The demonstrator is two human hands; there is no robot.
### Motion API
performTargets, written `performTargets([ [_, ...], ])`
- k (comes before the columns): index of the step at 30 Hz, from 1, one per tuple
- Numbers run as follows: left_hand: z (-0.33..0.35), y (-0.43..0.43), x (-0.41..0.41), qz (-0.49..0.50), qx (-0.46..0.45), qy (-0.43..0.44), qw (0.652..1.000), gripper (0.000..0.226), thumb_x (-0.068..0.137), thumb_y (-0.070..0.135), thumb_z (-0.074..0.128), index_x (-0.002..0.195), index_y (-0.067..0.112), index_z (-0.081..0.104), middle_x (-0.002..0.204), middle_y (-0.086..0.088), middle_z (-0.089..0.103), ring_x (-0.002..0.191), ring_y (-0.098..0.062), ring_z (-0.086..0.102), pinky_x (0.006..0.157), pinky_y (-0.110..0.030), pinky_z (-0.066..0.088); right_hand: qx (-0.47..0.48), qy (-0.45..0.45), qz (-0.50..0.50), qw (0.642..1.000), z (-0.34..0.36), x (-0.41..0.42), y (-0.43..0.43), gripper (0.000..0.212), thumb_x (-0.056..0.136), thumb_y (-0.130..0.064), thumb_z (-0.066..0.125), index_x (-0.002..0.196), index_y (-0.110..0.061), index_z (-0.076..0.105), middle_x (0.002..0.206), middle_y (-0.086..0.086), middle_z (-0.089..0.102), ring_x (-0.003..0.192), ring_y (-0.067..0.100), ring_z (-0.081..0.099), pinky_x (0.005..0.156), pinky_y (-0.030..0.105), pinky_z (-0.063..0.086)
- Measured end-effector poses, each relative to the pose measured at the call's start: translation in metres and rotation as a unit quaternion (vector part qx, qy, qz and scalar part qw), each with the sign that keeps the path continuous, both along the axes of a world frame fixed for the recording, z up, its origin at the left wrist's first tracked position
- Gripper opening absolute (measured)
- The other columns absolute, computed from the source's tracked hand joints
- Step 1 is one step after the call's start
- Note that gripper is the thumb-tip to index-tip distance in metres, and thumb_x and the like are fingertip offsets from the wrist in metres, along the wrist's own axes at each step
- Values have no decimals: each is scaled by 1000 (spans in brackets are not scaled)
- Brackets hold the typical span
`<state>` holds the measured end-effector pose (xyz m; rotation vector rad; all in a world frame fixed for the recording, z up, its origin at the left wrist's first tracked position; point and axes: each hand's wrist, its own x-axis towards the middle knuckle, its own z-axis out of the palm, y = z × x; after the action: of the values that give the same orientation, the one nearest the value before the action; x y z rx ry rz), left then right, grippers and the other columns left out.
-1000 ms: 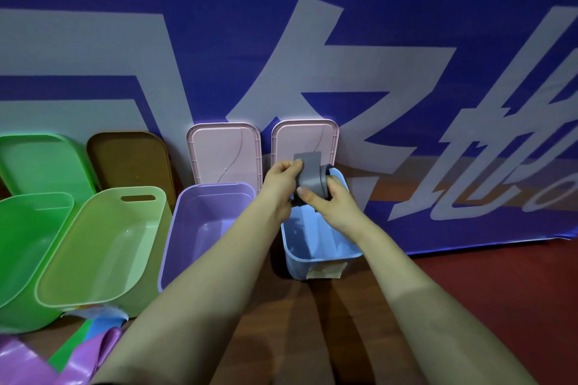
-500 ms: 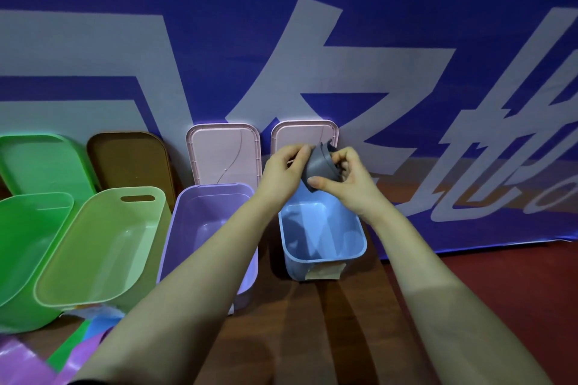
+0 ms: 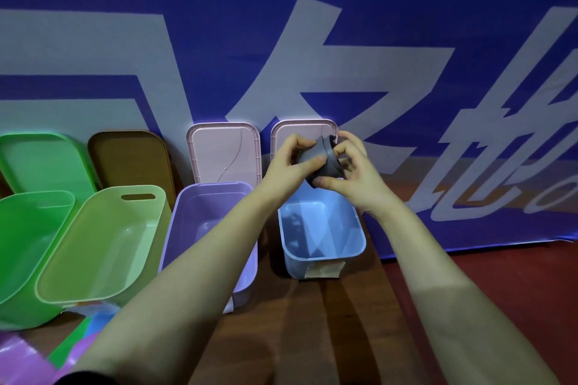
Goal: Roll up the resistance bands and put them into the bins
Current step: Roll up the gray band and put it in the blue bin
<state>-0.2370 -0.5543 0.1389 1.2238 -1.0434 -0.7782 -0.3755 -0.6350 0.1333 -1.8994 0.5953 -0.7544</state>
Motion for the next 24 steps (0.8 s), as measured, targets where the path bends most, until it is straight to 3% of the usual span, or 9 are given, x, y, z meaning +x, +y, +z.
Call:
performTargets([
  [4,2,2,8,-10,24,8,1000,28,71,20,72,91,24,53,104,-8,57,97,-19,55,89,-39,49,-30,35,21,999,4,-4,0,32,71,-18,81,90,-25,55,150,-27,16,120,16,52,96,47,49],
  [8,5,0,11,-35,56,-7,998,33,68,21,72,93,26,52,106,-5,55,97,-19,54,85,-36,49,-31,56,52,997,5,-7,0,29,76,-13,77,92,-20,54,148,-31,21,126,15,47,97,43,51],
  [12,3,-6,13,-29,84,-35,995,40,65,29,74,101,21,57,100,1,59,93,-16,57,82,-32,50,56,37,54,996,3,-5,1,49,74,-8,79,112,-25,54,136,-10,46,118,23,54,94,45,52],
  [14,1,-8,10,-14,83,-23,996,45,68,35,74,107,16,60,101,1,61,94,-15,59,85,-32,51,96,4,46,994,0,-5,0,43,73,-7,79,101,-28,55,130,0,53,112,26,60,93,44,53],
  [17,-6,-8,0,0,79,35,996,43,76,39,71,110,15,59,108,-5,61,95,-15,60,85,-28,51,135,-29,39,990,-4,-4,2,35,76,-2,76,94,-20,51,117,13,59,104,23,64,91,42,53],
  [20,-13,-11,-8,8,96,67,993,30,93,36,56,115,16,51,98,5,57,84,-4,57,69,-13,50,153,-56,6,987,-7,-2,6,35,76,2,74,97,-12,49,107,16,61,97,19,65,92,44,51],
  [22,-15,-17,-11,31,121,73,990,30,96,39,49,113,15,50,92,8,54,81,-3,54,70,-16,47,147,-49,-18,988,-8,-1,6,38,75,-2,76,101,-10,49,107,14,63,96,19,65,91,43,51],
  [24,-18,-22,-12,47,142,89,985,33,94,45,46,110,16,51,92,6,54,87,-11,55,81,-28,47,128,-7,-25,991,-14,-3,1,44,74,-13,80,104,-17,47,112,10,63,106,21,62,94,42,50],
])
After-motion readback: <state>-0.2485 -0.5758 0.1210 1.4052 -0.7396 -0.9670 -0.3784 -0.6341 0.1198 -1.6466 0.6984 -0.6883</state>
